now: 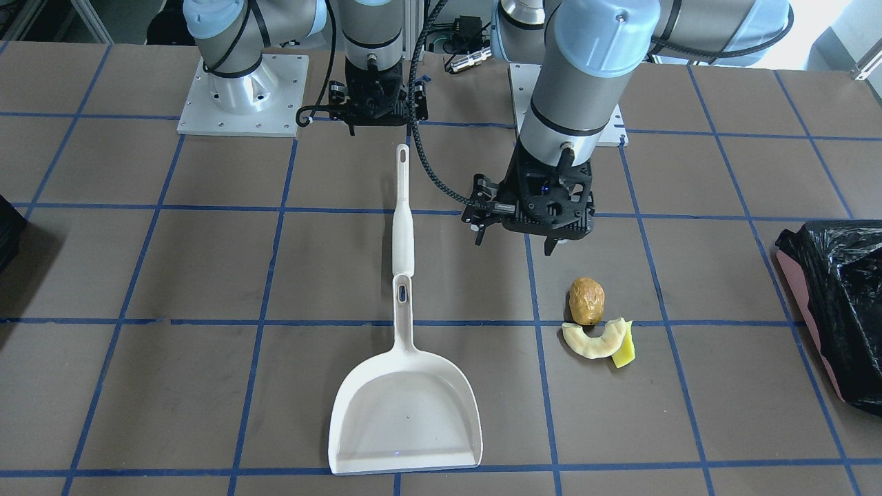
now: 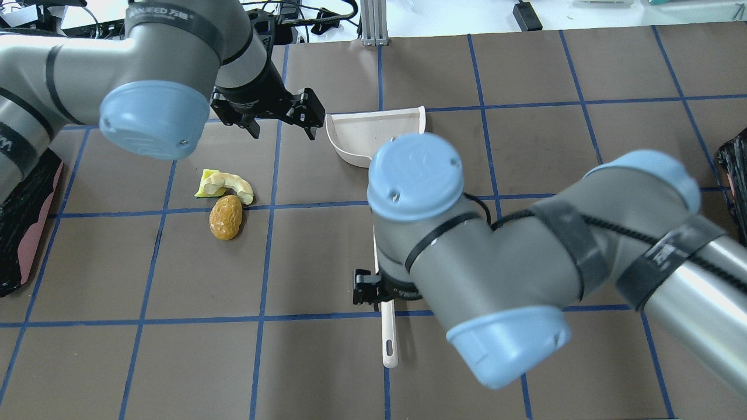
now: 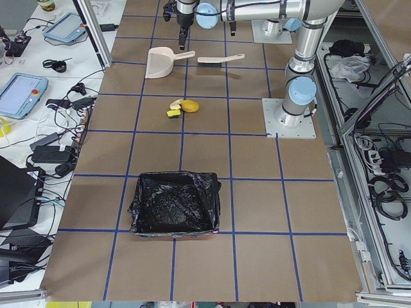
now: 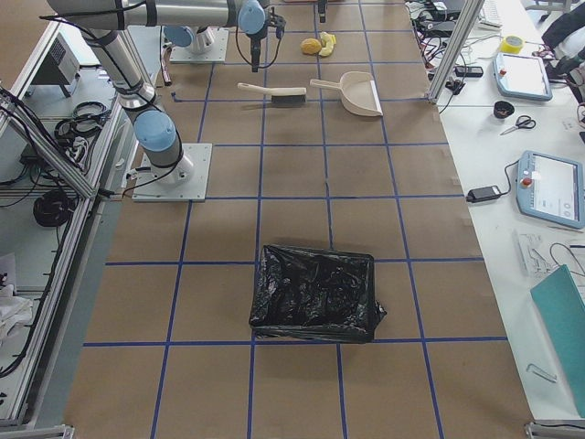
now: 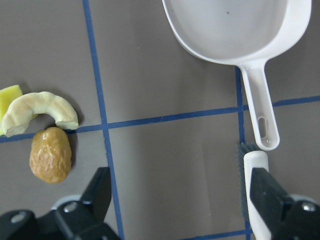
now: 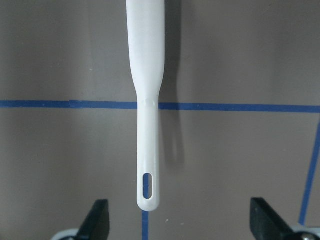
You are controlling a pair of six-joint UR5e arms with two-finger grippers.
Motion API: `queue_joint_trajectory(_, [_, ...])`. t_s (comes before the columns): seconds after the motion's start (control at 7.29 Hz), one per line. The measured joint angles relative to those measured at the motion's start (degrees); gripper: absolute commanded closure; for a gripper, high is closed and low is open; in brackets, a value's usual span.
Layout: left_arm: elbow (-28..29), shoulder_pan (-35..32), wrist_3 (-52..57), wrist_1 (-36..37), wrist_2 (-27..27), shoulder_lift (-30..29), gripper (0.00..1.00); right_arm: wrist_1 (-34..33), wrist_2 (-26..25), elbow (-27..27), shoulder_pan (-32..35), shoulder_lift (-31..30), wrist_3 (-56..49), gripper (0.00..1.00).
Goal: Sweep and dump trash in nearest bin
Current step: 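Grasp the dustpan handle with the left gripper while the right grasps the brush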
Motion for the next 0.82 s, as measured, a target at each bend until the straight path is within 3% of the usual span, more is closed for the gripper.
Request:
queue_joint_trajectory(0.27, [-0.01, -4.23, -3.34, 4.88, -0.08, -4.55, 0.00, -12.16, -0.14, 8.72, 3.01, 3.40, 2.78, 0.07])
queue_joint_trajectory(0.82, [-0.14, -8.93, -4.58, 11.73, 0.02, -12.41, 0.00, -17.23, 0.38, 10.86, 3.88, 6.64, 5.01, 0.18])
